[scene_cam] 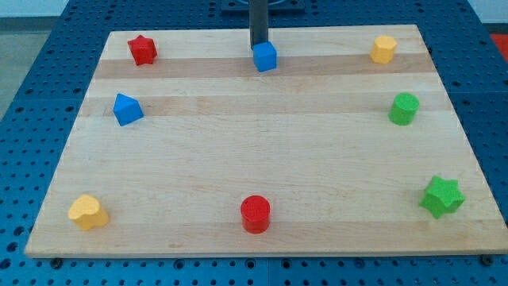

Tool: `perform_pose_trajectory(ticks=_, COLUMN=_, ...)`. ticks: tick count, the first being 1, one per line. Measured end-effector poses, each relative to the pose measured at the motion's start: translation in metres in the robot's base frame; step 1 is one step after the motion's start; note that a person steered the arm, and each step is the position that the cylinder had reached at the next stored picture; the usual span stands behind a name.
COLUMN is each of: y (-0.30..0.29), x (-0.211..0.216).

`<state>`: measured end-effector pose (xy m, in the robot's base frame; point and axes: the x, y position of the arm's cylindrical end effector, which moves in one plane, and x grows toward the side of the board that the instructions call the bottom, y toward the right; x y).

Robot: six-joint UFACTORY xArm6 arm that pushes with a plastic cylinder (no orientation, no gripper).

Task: Move your arm to the left side of the blue cube

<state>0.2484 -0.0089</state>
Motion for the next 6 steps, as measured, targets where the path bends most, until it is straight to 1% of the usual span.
perform_pose_trajectory(ticks=2, y=0.004, x=-0.004)
perform_pose_trajectory(ticks=3, y=0.043, x=-0.035)
perform_pose_trajectory(ticks=4, y=0.031, x=-0.032)
perform_pose_trajectory(ticks=5, y=0.001, x=-0.03)
perform_pose_trajectory(ticks=6, y=-0.03, x=0.0)
